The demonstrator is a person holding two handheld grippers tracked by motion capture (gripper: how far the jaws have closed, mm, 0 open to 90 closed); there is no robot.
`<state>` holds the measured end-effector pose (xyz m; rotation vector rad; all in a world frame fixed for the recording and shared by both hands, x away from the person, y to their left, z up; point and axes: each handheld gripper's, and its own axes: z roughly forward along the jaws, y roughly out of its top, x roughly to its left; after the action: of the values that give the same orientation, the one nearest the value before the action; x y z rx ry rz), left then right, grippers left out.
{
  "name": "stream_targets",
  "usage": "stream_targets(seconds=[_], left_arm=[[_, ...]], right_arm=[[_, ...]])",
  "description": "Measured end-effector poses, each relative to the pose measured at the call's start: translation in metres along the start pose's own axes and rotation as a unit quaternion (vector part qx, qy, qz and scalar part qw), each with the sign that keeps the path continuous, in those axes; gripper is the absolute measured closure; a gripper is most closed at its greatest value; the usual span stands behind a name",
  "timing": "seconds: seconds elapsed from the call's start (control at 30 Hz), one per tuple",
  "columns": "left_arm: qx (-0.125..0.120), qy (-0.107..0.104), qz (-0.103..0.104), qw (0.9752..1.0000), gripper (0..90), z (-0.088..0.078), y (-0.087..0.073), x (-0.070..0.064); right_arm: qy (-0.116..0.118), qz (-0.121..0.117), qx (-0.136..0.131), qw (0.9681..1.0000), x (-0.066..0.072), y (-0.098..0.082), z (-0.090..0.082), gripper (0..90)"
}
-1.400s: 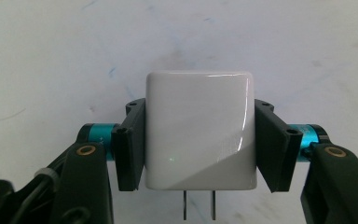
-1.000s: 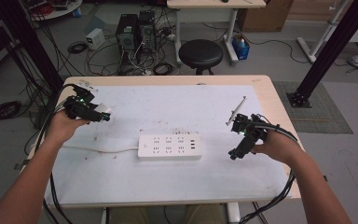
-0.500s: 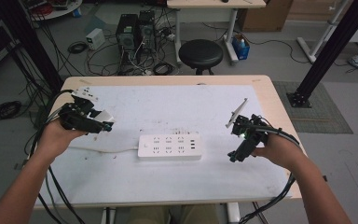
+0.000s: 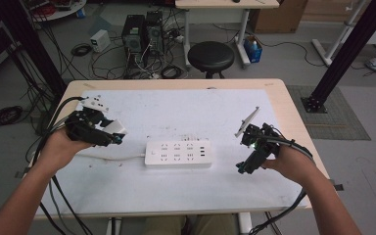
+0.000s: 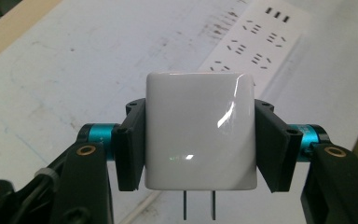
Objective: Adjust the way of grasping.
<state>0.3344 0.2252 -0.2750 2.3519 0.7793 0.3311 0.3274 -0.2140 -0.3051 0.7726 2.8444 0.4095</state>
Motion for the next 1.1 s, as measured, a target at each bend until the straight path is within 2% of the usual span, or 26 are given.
stream_targets(seconds=[0.1, 0.13, 0.17, 0.2, 0.23, 0.33, 0.37, 0.43, 0.47, 0.5, 0.57, 0.67, 0.7, 0.73, 0.77, 0.8, 0.83, 0.9, 1.0, 1.1], left_arm=[[0.001, -0.007, 0.011, 0.9999, 42.4, 0.0, 0.004, -0.003], [0.001, -0.01, 0.016, 0.9998, 42.4, 0.0, 0.005, -0.004], [0.0, -0.013, 0.019, 0.9997, 42.4, 0.0, 0.007, -0.004], [0.0, -0.023, 0.031, 0.9993, 42.4, 0.001, 0.01, -0.006], [0.0, -0.023, 0.031, 0.9993, 42.4, 0.001, 0.01, -0.006], [0.002, -0.034, 0.051, 0.9981, 42.4, 0.005, 0.015, -0.008], [-0.004, -0.037, 0.05, 0.998, 42.4, 0.007, 0.016, -0.01], [-0.006, -0.046, 0.065, 0.9968, 42.4, 0.01, 0.018, -0.011], [-0.007, -0.057, 0.075, 0.9955, 42.4, 0.014, 0.019, -0.013], [-0.007, -0.057, 0.075, 0.9955, 42.4, 0.014, 0.019, -0.013], [-0.011, -0.067, 0.085, 0.9941, 42.4, 0.02, 0.021, -0.016], [-0.008, -0.08, 0.105, 0.9912, 42.4, 0.026, 0.023, -0.022], [-0.012, -0.084, 0.106, 0.9907, 42.4, 0.028, 0.024, -0.024], [-0.011, -0.088, 0.118, 0.9891, 42.4, 0.03, 0.026, -0.026], [-0.014, -0.091, 0.121, 0.9884, 42.4, 0.032, 0.027, -0.028], [-0.014, -0.093, 0.127, 0.9874, 42.4, 0.033, 0.028, -0.03], [-0.02, -0.097, 0.128, 0.9869, 42.4, 0.034, 0.03, -0.033], [-0.021, -0.101, 0.141, 0.9847, 42.4, 0.036, 0.033, -0.037], [-0.028, -0.107, 0.155, 0.9817, 42.4, 0.038, 0.038, -0.044], [-0.028, -0.113, 0.17, 0.9787, 42.4, 0.042, 0.041, -0.051]], right_arm=[[0.003, 0.024, -0.009, 0.9997, -0.003, 0.002, 0.0, 1.1], [0.003, 0.024, -0.009, 0.9997, -0.003, 0.002, 0.0, 1.1], [0.017, 0.032, -0.016, 0.9992, -0.004, 0.003, -0.001, 1.1], [0.02, 0.038, -0.018, 0.9989, -0.003, 0.003, -0.001, 1.1], [0.02, 0.038, -0.018, 0.9989, -0.003, 0.003, -0.001, 1.1], [0.025, 0.049, -0.028, 0.9981, -0.002, 0.005, -0.001, 1.1], [0.03, 0.048, -0.033, 0.9979, 0.0, 0.006, 0.0, 1.1], [0.03, 0.048, -0.036, 0.9977, 0.001, 0.007, 0.0, 1.1], [0.039, 0.058, -0.047, 0.9965, 0.004, 0.008, 0.001, 1.2], [0.039, 0.058, -0.047, 0.9965, 0.004, 0.008, 0.001, 1.2], [0.05, 0.069, -0.062, 0.9944, 0.005, 0.009, 0.002, 1.2], [0.077, 0.094, -0.085, 0.989, 0.009, 0.01, 0.004, 1.7], [0.077, 0.094, -0.085, 0.989, 0.009, 0.01, 0.004, 1.7], [0.082, 0.099, -0.09, 0.9877, 0.009, 0.01, 0.004, 3.9], [0.083, 0.099, -0.097, 0.9869, 0.01, 0.009, 0.004, 4.0], [0.088, 0.106, -0.11, 0.9843, 0.012, 0.008, 0.004, 4.0], [0.088, 0.106, -0.11, 0.9843, 0.012, 0.008, 0.004, 4.0], [0.103, 0.114, -0.128, 0.9798, 0.014, 0.008, 0.004, 4.0], [0.11, 0.114, -0.135, 0.9781, 0.016, 0.008, 0.004, 4.0], [0.12, 0.122, -0.149, 0.9739, 0.02, 0.01, 0.004, 4.0]])
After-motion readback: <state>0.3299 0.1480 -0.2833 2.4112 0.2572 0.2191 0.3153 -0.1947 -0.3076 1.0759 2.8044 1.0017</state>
